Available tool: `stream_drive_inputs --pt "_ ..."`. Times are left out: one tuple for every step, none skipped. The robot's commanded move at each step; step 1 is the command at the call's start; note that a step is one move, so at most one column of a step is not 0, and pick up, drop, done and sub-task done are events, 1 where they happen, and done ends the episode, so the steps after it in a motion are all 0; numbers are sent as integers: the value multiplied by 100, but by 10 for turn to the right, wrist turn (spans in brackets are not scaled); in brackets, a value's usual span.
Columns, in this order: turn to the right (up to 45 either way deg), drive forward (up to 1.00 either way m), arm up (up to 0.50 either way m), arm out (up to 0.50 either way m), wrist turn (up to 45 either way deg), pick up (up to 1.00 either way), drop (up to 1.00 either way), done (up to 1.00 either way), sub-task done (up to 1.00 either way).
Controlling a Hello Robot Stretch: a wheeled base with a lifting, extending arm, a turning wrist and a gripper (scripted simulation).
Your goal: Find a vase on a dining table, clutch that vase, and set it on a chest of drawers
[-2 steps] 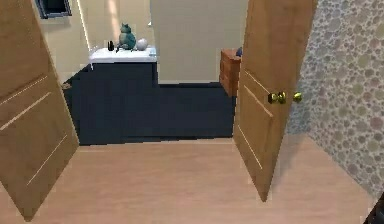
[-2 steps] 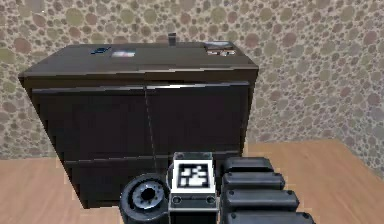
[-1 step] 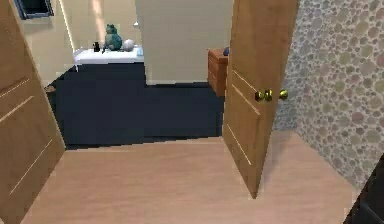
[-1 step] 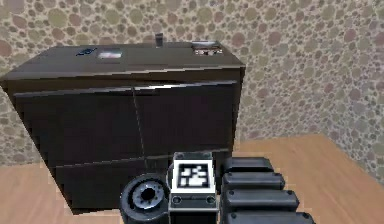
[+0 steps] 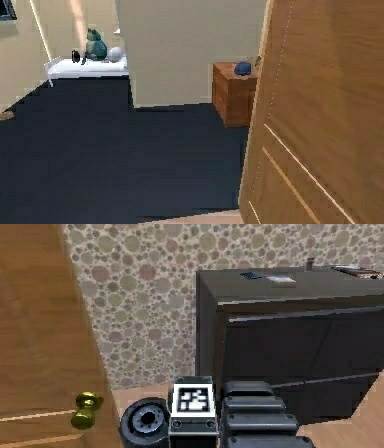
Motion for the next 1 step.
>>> stream_drive_inputs --pt "0 100 0 0 0 0 0 0 0"
